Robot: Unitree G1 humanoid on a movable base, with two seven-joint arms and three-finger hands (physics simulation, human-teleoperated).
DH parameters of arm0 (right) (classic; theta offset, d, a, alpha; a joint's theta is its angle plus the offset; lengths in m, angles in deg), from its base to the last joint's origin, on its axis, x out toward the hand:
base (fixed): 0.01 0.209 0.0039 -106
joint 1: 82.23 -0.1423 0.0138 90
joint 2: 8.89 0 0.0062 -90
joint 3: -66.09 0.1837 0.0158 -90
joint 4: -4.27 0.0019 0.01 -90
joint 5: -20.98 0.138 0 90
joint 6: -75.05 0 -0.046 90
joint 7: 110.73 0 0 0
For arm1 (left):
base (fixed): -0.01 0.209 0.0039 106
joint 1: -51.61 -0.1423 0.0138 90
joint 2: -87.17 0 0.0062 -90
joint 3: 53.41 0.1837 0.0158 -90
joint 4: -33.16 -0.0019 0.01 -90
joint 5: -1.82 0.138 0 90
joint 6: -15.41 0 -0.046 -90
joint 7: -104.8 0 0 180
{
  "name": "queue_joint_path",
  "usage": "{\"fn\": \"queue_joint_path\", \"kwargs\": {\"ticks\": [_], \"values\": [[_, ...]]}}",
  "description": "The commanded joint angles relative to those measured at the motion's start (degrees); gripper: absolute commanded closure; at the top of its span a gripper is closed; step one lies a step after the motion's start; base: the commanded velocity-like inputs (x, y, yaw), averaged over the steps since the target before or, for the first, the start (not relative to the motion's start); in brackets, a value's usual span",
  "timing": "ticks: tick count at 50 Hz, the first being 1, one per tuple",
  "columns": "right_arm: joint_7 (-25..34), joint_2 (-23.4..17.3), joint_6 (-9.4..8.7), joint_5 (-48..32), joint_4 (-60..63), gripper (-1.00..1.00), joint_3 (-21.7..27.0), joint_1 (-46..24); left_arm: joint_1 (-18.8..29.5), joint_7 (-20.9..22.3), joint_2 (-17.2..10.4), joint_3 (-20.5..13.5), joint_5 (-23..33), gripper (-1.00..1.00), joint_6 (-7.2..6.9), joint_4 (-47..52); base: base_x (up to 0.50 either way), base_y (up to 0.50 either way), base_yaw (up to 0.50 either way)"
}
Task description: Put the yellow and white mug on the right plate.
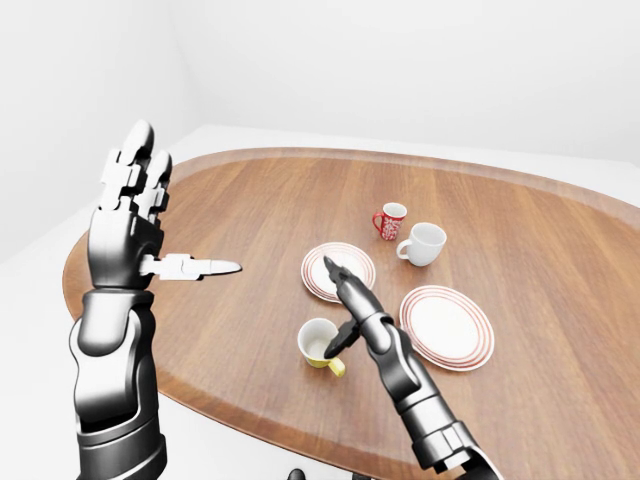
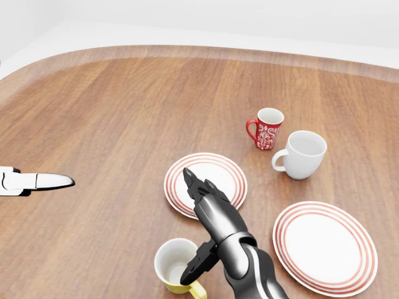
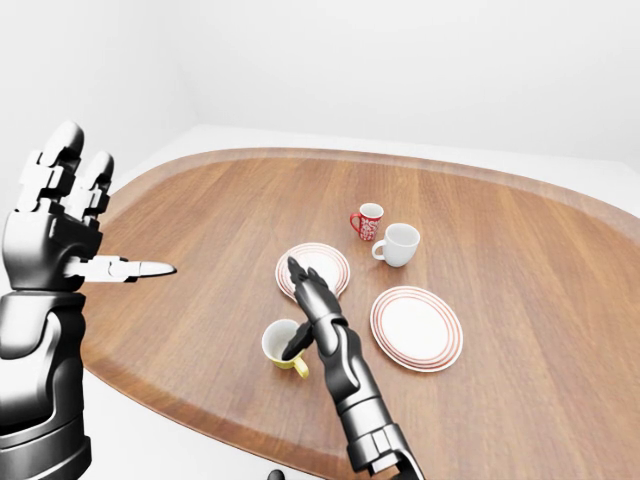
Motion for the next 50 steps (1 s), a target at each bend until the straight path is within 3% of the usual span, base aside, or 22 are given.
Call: {"fn": "queue_joint_path", "kwargs": {"ticks": [1, 50], "values": [[-1.2, 0.2, 0.0, -0.1, -3.1, -1.0, 0.0, -0.7, 0.0, 0.0, 0.0, 0.1, 0.1, -0.89, 0.0, 0.1, 0.0, 0.0, 0.0], [-4.0, 2.9, 0.0, -3.1, -11.4, -1.0, -1.3, -4.2, -0.3, 0.2, 0.2, 0.0, -0.2, -0.89, 0.0, 1.1, 0.0, 0.0, 0.0]]}}
